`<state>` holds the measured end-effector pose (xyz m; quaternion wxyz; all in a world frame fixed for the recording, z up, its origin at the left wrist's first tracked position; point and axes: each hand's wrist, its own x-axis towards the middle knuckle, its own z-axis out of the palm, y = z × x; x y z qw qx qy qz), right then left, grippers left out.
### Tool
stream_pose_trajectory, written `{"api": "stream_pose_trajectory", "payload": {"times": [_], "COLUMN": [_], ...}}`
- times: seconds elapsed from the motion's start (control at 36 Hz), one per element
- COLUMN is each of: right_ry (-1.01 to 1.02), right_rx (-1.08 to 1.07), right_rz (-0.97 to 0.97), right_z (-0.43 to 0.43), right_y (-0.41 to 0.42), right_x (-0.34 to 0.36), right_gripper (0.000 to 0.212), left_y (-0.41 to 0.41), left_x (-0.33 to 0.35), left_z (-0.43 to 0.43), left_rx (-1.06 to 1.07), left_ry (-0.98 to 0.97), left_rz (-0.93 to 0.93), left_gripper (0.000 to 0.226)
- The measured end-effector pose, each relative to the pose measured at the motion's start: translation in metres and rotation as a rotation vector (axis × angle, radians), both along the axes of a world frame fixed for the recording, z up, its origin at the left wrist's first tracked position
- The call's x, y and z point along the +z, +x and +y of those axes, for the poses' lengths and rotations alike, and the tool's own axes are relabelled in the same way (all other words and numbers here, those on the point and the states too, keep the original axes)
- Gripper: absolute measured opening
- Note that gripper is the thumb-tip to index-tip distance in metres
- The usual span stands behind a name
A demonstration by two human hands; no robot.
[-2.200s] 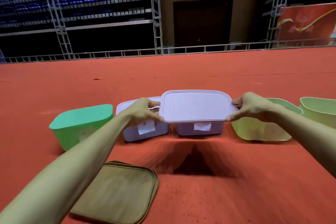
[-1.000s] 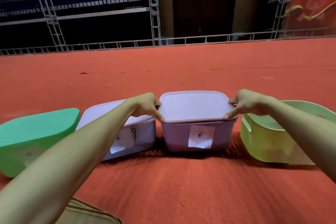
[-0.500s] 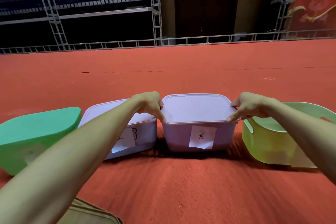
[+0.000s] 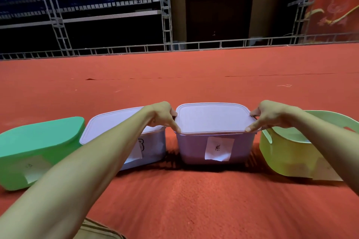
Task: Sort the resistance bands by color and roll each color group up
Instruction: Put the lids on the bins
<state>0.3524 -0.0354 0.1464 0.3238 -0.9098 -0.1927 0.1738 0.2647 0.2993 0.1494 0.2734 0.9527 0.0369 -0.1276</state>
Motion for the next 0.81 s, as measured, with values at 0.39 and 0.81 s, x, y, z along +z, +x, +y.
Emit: {"api": "stream_pose_trajectory", "payload": {"times": [0.39,0.81], "right_ry": [-0.149,-0.108], "right_rx": [-0.029,0.029], "right_rz": [-0.075,-0.194], "right_z": [-0.002,-0.016], "right_y": [-0.012,0.014], "right_x": [0.003,0.022], "right_gripper": [0.069,0.165], "left_y": [0.005,0.019], "left_x": [0.002,0.018], "left_z": [-0.002,0.001], "left_rx": [-0.044,0.007], "left_ry": [0.087,0.275], "left_rz": [-0.048,-0.081], "left_gripper": [0.058,0.101]}}
